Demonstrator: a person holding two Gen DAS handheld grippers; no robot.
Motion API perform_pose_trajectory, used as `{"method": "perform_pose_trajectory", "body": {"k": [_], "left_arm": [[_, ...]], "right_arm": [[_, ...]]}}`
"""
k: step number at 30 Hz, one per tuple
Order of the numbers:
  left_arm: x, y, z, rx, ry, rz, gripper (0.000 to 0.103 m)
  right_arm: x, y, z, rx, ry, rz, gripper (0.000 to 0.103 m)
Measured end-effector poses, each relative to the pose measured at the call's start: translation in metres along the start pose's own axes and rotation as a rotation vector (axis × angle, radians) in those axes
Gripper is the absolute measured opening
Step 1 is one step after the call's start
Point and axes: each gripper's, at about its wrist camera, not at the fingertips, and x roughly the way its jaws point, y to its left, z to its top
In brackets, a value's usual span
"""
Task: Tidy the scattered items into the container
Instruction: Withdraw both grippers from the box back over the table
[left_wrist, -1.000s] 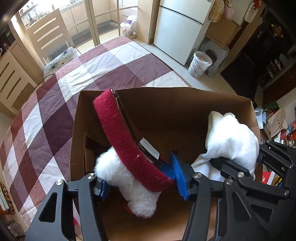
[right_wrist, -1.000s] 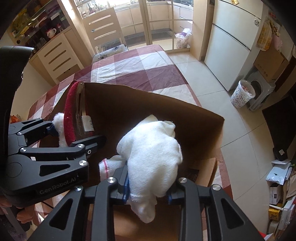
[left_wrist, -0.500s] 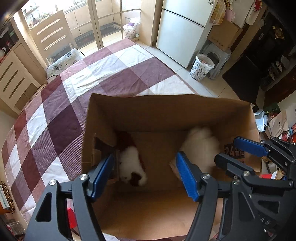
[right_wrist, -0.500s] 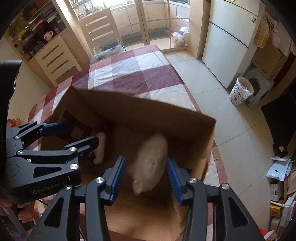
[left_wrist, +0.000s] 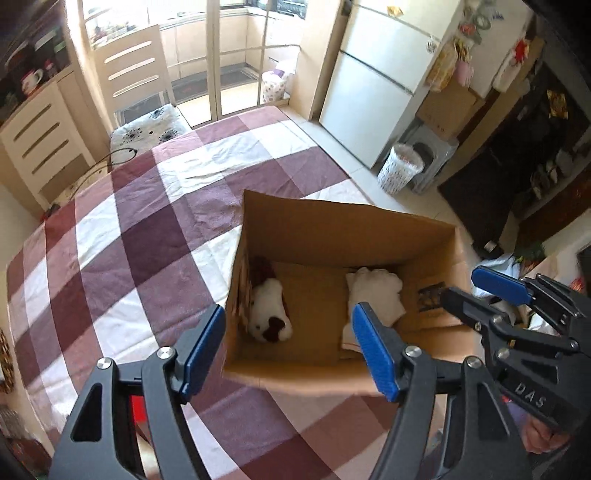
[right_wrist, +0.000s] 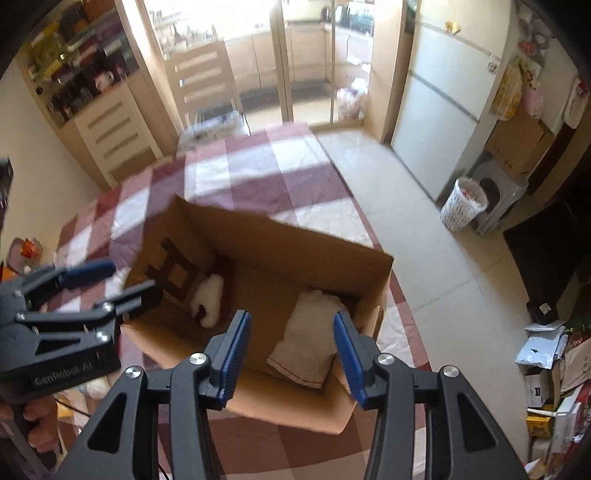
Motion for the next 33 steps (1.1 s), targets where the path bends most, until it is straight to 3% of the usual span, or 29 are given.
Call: {"method": "perform_pose_trajectory", "body": {"k": [3, 11, 20, 33], "left_arm": [[-0.023, 0.010, -0.016, -0.050, -0.042, -0.023, 0.080], [-0.067, 0.049, -0.075, -0.158, -0.138, 0.006, 0.084], [-0.106, 0.110, -0.152, -0.327, -0.202, 0.068, 0.084], [-0.164, 0.208, -0.263, -0.618, -0.213, 0.182, 0.085]], "right_arm": [[-0.020, 0.012, -0.006, -0.026, -0.046, 0.024, 0.052], [-0.024, 0.070, -0.032, -0.197, 0.022, 0.088, 0.052], [-0.033, 0.111, -0.053, -0.062, 0.022, 0.386, 0.052], [-0.020, 0.221, -0.097, -0.279, 0.096, 0.322, 0.052]]}}
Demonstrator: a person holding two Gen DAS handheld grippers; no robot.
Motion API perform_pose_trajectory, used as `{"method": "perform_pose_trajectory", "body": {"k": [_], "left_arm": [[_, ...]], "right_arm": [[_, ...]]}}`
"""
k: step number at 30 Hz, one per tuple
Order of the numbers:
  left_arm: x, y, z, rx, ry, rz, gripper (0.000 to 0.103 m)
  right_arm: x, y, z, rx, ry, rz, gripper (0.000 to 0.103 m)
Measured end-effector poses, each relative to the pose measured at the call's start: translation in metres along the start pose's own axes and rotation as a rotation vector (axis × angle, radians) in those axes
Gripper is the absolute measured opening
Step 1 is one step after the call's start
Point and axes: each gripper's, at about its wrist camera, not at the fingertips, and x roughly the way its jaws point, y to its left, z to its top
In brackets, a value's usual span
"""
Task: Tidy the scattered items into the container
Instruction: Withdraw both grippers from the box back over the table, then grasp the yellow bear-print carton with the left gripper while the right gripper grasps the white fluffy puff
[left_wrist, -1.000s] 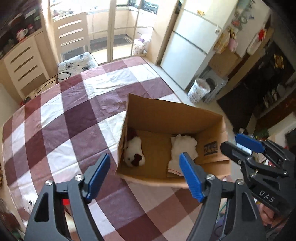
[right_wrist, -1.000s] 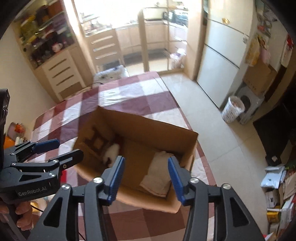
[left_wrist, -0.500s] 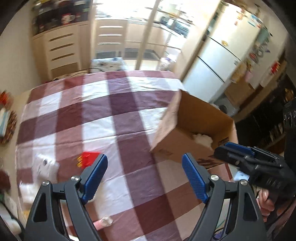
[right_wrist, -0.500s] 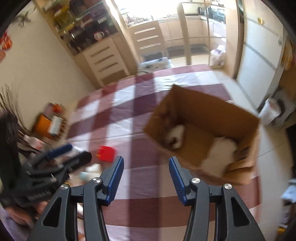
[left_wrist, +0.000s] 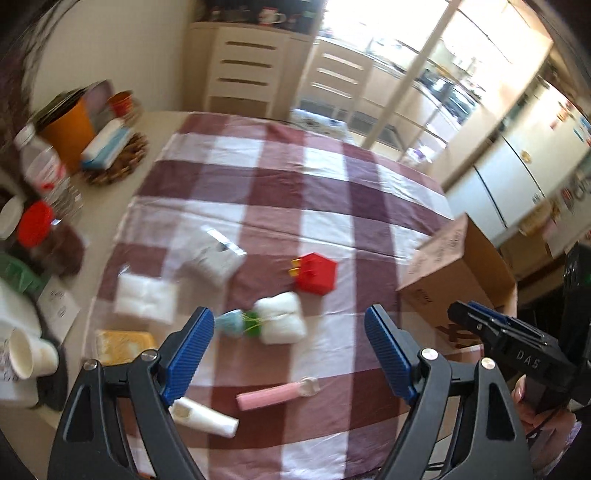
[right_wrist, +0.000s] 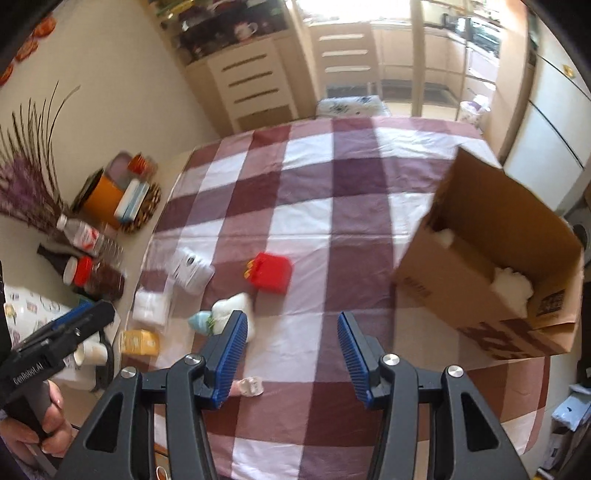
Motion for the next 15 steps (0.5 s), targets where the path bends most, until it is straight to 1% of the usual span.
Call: {"method": "perform_pose_trajectory", "body": {"k": [7, 12, 15], "left_arm": [[-0.011, 0.051, -0.020, -0.059, 0.013, 0.064, 0.085], [-0.006, 0.085, -0.037, -0.097, 0.056, 0.111, 0.085], [0.002, 0.100, -0.048, -0.119, 0.085, 0.113, 0.085]], "right_arm": [[0.021, 0.041, -0.014, -0.086, 0.055, -0.023, 0.052], [0.038, 0.067, -0.025, -0.138, 0.089, -0.029, 0.052], [0.048, 0.078, -0.033, -0.170, 0.111, -0.043, 0.052]]}}
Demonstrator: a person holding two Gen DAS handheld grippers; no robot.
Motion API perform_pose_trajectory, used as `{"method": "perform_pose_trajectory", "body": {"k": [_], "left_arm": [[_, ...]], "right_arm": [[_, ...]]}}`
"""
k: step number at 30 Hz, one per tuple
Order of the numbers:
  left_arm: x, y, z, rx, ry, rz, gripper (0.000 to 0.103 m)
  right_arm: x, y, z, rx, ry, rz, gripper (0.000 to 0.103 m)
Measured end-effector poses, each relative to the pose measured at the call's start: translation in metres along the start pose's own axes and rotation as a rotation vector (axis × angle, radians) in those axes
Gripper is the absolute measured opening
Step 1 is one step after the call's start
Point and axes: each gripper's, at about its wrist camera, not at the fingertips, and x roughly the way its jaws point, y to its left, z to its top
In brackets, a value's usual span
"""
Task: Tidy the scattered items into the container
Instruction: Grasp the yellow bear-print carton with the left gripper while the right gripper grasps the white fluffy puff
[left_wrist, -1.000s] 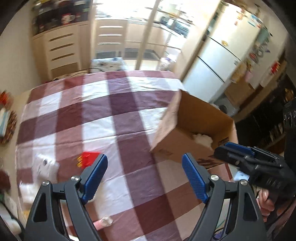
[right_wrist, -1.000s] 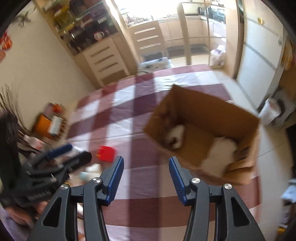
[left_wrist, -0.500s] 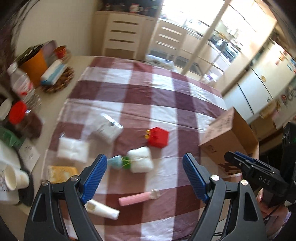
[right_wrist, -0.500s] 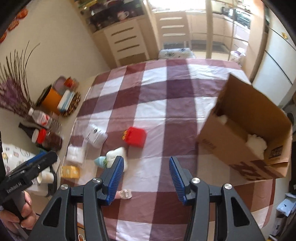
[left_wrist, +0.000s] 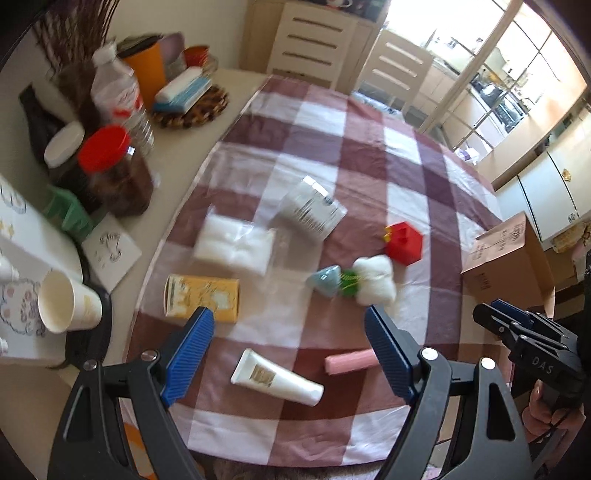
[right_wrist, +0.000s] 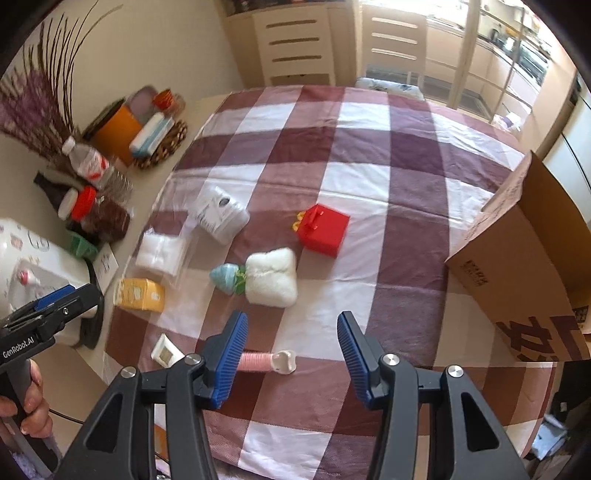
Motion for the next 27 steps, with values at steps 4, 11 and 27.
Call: {"method": "perform_pose_trajectory", "body": {"k": [4, 11, 27], "left_arm": [[0.015, 0.017, -0.012, -0.010, 0.038, 0.021, 0.085], [0.043, 0.059, -0.013, -0.070, 0.073, 0.070, 0.085], [0.109, 0.076, 0.015, -0.011, 0.187, 0.087, 0.086]], "right_arm": [[0.015, 0.009, -0.008, -0.014, 0.038, -0.019, 0.052], [0.044, 0.021, -0.016, 0.001, 0.080, -0.041, 0.052], [0.113, 0.022, 0.014, 0.098, 0.155, -0.025, 0.052]]}}
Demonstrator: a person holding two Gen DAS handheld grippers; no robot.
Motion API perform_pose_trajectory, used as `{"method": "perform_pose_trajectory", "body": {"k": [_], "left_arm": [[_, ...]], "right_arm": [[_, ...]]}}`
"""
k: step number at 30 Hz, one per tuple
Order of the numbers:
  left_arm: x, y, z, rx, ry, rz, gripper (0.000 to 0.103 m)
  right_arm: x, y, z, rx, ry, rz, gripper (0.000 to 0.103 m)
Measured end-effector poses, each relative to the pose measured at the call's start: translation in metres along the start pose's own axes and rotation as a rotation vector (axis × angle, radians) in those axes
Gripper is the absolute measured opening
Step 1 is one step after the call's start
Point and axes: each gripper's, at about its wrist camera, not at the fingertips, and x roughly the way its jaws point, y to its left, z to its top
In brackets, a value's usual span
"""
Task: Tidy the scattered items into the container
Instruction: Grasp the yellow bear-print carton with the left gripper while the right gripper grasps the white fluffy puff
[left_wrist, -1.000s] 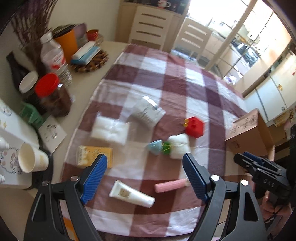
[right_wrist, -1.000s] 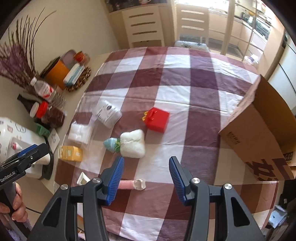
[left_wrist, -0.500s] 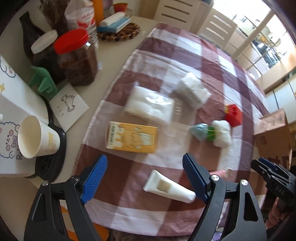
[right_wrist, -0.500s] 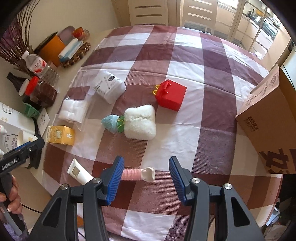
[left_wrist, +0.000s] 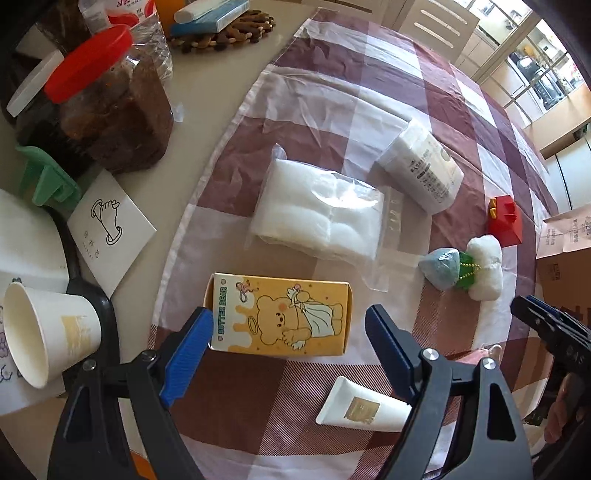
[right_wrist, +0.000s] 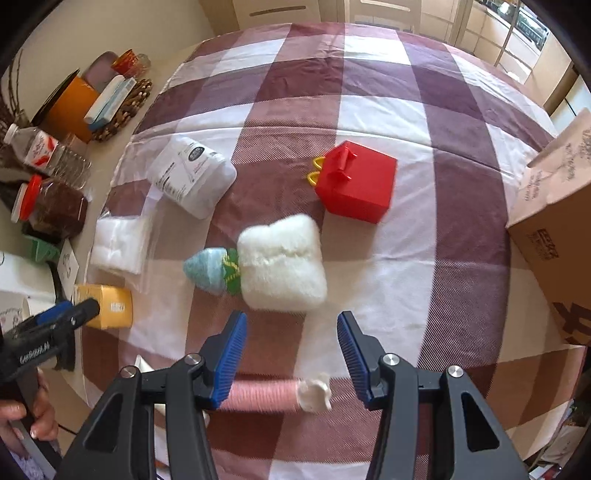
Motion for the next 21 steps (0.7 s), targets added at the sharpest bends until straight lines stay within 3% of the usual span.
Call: {"method": "perform_pose_trajectory", "body": {"k": [11, 17, 21], "left_arm": [[-0.003, 0.003, 0.008, 0.015, 0.005, 0.019, 0.088], [0.005, 0.004, 0.005, 0.097, 0.021, 0.051, 0.088], [0.014, -0.001, 0.006, 0.131, 0.033, 0.015, 0.091]], "right_arm": [[0.036, 0.009, 0.030, 0.003, 0.046, -0.031, 0.052], [0.040, 0.009, 0.036, 0.005, 0.052, -0.024, 0.052], [0.045, 0.010, 0.039, 0.006, 0.064, -0.027, 0.052]]}}
